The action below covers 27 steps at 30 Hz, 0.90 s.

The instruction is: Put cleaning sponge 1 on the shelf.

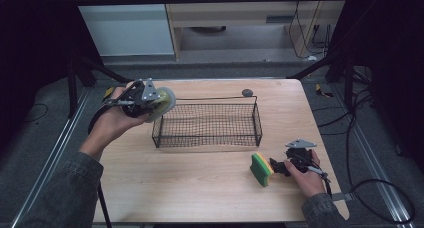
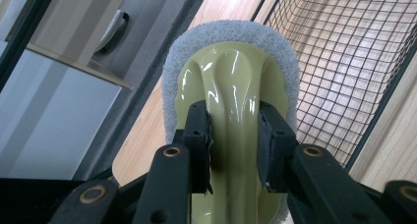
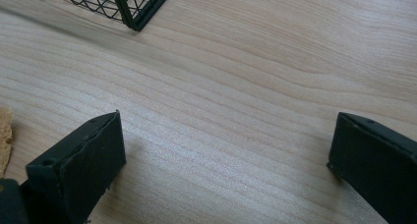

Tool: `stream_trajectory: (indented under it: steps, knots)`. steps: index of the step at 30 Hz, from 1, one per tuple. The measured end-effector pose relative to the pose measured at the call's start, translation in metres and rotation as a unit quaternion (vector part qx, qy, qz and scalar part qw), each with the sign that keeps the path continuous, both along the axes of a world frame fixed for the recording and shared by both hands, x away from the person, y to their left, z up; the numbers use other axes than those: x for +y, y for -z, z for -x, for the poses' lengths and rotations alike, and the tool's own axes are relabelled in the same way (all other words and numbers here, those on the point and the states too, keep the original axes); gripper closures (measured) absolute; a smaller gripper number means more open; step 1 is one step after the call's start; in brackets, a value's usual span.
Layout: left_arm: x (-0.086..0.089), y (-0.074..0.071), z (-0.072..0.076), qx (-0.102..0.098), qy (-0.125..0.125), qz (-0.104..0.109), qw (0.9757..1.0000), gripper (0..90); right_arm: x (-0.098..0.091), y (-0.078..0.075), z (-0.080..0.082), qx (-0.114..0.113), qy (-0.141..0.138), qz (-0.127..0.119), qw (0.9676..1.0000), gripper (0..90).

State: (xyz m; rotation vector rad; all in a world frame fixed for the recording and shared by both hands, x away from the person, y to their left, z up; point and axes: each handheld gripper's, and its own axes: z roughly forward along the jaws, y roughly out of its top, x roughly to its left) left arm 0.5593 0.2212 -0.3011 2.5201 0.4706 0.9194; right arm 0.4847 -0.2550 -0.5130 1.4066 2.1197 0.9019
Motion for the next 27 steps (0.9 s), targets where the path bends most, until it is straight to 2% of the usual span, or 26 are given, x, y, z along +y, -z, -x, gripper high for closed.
stream_trajectory:
  steps: [3,9,21,27]
  knots:
    - [-0.005,-0.004,-0.003,-0.001,0.004,-0.011,0.9999,69.7,0.000,0.000,0.000,0.000,-0.001,0.000,1.0000,0.5]
    - [-0.013,-0.006,-0.009,-0.001,0.012,-0.016,0.9998,69.7,0.000,0.000,-0.001,0.000,-0.002,-0.001,1.0000,0.4]
    - [-0.035,-0.002,-0.011,0.008,0.037,-0.039,0.9985,69.7,0.000,0.000,-0.001,0.000,-0.001,-0.001,1.0000,0.4]
    - [-0.040,0.001,-0.013,0.011,0.042,-0.042,0.9982,69.7,0.000,0.000,-0.001,0.000,-0.001,0.000,1.0000,0.4]
